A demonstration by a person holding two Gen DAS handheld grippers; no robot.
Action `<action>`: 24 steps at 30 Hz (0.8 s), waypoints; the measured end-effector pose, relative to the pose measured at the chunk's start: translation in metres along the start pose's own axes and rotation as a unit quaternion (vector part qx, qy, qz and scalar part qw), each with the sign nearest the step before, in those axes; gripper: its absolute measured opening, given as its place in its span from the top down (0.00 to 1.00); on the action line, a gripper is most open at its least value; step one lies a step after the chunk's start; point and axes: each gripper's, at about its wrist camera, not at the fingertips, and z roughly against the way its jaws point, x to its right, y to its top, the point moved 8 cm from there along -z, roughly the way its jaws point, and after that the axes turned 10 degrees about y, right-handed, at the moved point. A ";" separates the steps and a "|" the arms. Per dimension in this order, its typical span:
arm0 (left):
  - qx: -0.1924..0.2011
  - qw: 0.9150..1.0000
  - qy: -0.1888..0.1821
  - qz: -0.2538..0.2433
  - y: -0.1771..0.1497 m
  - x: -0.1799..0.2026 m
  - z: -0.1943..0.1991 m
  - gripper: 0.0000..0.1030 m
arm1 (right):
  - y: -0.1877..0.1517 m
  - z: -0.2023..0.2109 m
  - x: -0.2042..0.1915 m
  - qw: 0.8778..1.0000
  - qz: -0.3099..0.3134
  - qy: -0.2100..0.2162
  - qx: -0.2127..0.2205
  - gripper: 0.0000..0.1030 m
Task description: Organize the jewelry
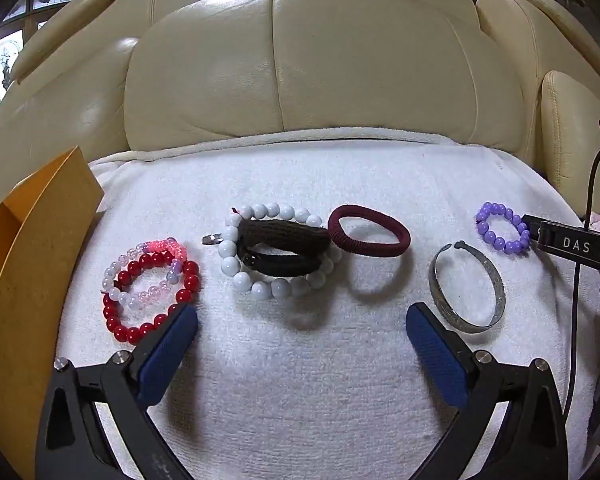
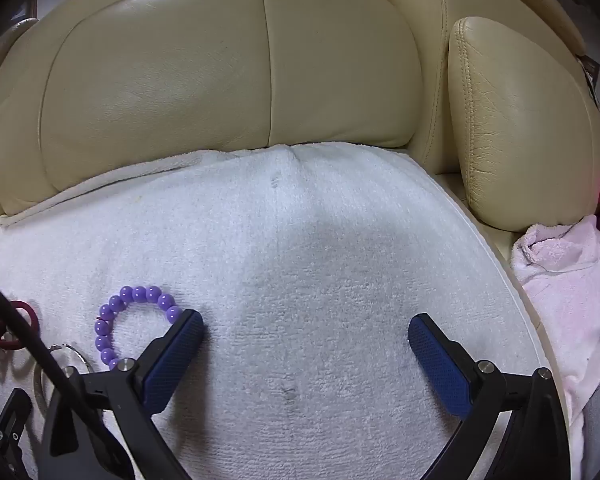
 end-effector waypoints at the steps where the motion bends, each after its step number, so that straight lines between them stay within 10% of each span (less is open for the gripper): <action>1: 0.000 1.000 0.000 0.000 0.000 0.000 0.000 0.00 | 0.000 0.000 0.000 1.000 0.000 0.000 -0.002 0.00; 19: -0.006 1.000 0.009 0.006 0.001 0.002 0.001 0.00 | -0.013 0.012 -0.008 1.000 0.002 0.011 -0.020 0.00; 24: -0.079 0.997 0.017 -0.006 -0.010 0.008 0.016 0.00 | -0.023 0.032 -0.015 0.998 0.012 0.027 -0.047 0.00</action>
